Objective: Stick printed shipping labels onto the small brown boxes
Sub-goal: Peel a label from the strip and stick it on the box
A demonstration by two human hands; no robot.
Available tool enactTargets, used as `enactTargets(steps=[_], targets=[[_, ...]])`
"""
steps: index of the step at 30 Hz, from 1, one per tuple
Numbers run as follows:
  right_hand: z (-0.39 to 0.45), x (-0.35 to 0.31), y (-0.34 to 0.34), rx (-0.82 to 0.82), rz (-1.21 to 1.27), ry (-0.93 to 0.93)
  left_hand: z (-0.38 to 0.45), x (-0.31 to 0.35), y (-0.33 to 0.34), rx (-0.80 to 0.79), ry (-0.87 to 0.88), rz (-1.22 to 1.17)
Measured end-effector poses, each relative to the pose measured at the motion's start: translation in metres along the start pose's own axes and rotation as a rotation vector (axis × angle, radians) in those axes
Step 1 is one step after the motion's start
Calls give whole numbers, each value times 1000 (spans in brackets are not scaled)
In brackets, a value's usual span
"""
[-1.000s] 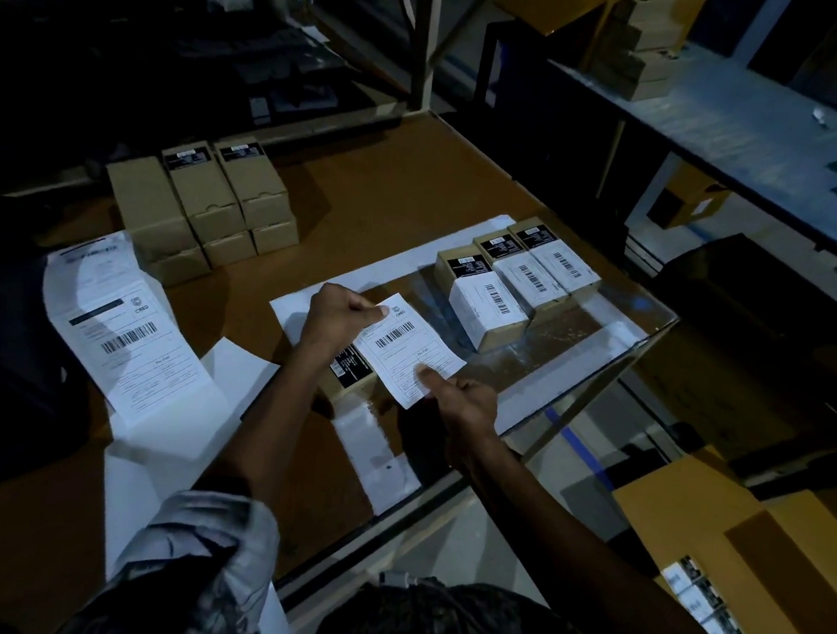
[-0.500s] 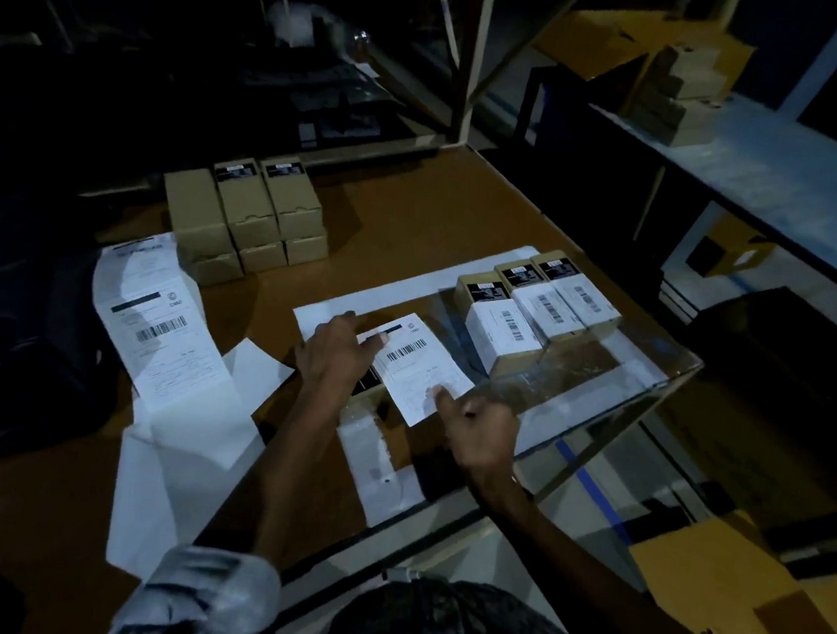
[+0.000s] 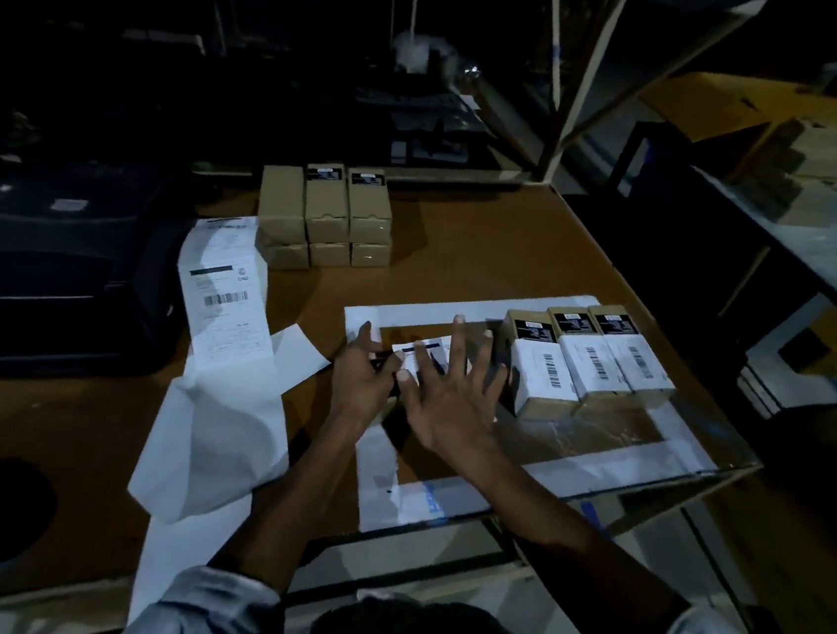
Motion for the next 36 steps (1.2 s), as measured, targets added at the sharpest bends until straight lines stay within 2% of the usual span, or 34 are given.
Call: enactTargets(steps=[5, 9, 11, 16, 20, 22, 27, 29, 33, 36], targets=[[-2, 32, -6, 70, -7, 110, 1, -2, 2, 48, 26, -12], [-18, -8, 7, -23, 6, 5, 2, -6, 3, 50, 32, -45], [-20, -2, 7, -21, -17, -27, 1, -7, 2, 62, 50, -28], [-15, 52, 1, -13, -21, 145, 3, -7, 5, 43, 27, -12], [-23, -6, 9, -9, 14, 35, 2, -6, 3, 62, 65, -9], [-24, -13, 12, -7, -11, -22, 0, -4, 2, 76, 78, 4], [-13, 54, 0, -4, -37, 140, -1, -3, 3, 69, 54, 20], [-14, 40, 2, -15, -15, 148, -1, -3, 2, 74, 56, 32], [-21, -22, 13, -16, 32, 3, 4, -9, 1, 109, 70, 92], [-16, 4, 8, -9, 0, 23, 4, -9, 2, 87, 52, 137]])
Point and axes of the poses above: each hand's wrist, its own z-axis towards the middle knuckle, its own y-axis out of the palm, x = y × z, the point moved 7 cm from there along z, towards the middle knuckle, and after that the axes turned 5 degrees about -y, right-handed, at the moved point
